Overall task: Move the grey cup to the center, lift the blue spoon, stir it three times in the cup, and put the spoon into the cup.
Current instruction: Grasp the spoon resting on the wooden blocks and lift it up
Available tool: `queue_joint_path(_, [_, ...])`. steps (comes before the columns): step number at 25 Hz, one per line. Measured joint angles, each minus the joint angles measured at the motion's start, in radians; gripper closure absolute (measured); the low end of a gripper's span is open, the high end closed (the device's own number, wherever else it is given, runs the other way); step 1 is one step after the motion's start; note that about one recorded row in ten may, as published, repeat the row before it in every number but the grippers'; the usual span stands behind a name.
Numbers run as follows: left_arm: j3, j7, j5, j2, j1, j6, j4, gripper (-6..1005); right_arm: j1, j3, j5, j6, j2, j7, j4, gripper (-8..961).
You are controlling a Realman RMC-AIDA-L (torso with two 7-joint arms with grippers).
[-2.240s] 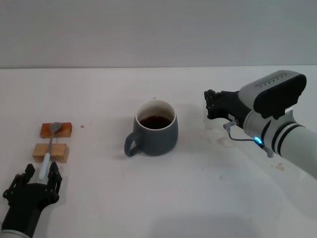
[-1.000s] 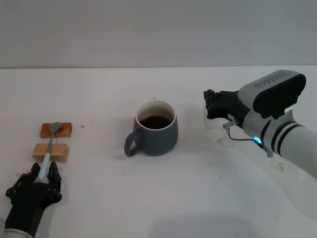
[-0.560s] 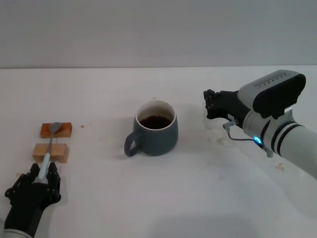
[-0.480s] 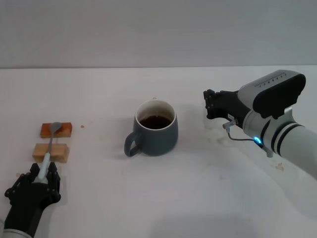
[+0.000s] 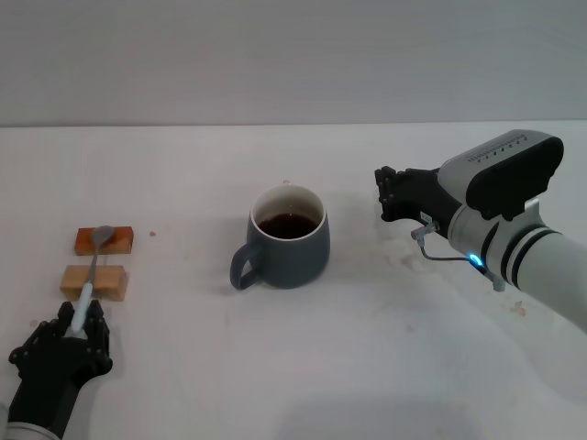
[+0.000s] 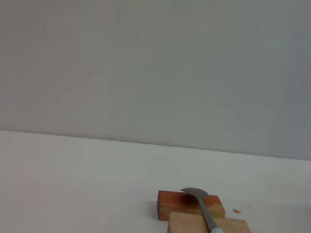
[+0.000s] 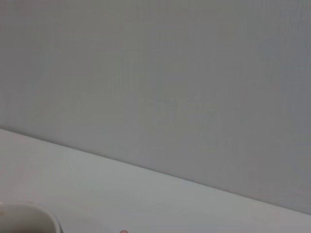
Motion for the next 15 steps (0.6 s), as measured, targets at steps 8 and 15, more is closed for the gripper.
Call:
queue_joint_path(8, [0.001, -0.003, 0.000, 0.000, -0.003, 0.000, 0.003, 747, 0.001, 0.000, -0.001, 0.007, 0.000, 0.000, 0.000, 916])
queue_joint_path(15, [0.004, -0.004, 0.000, 0.000, -0.006, -0.001, 0.004, 797, 0.001, 0.000, -0.002, 0.010, 0.000, 0.000, 0.000, 916])
